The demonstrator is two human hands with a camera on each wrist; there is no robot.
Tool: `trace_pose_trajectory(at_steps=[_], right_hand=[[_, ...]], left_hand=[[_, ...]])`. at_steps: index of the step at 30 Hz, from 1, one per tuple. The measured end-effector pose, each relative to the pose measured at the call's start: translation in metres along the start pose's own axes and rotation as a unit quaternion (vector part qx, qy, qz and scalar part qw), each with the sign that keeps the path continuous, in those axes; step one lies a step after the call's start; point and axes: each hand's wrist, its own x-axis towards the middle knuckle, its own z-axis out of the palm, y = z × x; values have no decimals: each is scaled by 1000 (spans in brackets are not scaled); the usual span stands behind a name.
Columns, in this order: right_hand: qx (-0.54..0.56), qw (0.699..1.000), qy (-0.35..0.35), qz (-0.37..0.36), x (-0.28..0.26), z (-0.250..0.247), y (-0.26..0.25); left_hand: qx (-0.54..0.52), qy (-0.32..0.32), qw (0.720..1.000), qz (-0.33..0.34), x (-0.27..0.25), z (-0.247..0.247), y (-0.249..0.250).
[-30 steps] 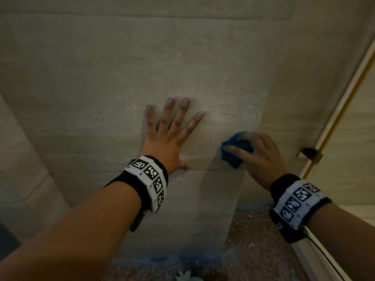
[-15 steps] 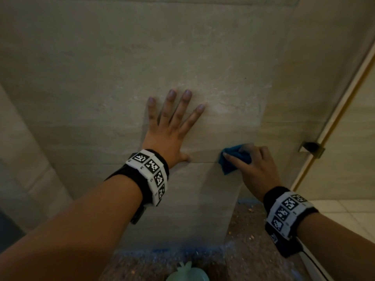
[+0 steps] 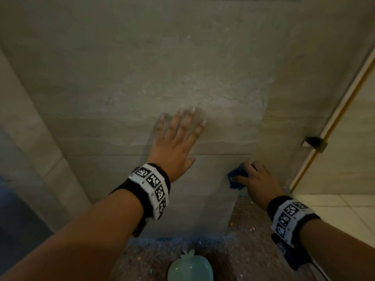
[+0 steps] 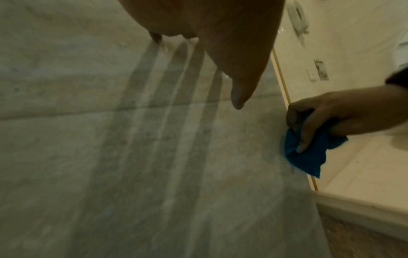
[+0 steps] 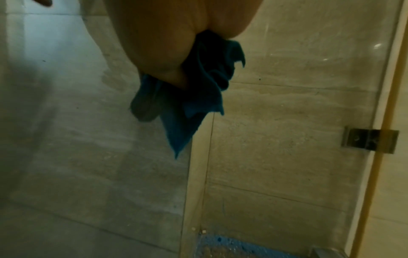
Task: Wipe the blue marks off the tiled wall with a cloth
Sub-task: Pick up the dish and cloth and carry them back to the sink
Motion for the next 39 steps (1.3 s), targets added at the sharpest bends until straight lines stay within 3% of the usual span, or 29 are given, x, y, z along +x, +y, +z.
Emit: trace_pose_trajectory(at_steps=[5,8,13,16,22,25,29,33,39], right_hand=[[25,982,-186,-36,2,-14,-27],[127,952,-277,-12,4,-12,-42],[181,926,-329,-47,9,15,-70],[194,908,-366,-58,12,28,-88],[214,878,-424,-61,-8,75,-125],[215,870,-442,-47,-26,98,-133],[230,858,-459,-7,-45,120,-137],[262,846,-462,27,-55,133,-140],[297,831,-467,54,-59,143,-145]], left_hand=[[-74,-68,992,78,-39,21,10],[-109,-235,963,74,-56,31,18],[-179,-346,921,-5,-94,71,29],[-226,-376,896,-66,-117,93,37],[-321,-462,800,-209,-187,154,68],[-335,-519,752,-230,-222,176,85],[-314,-571,712,-262,-257,197,110],[-304,-593,693,-276,-276,213,130],[-294,-586,696,-294,-284,219,150]])
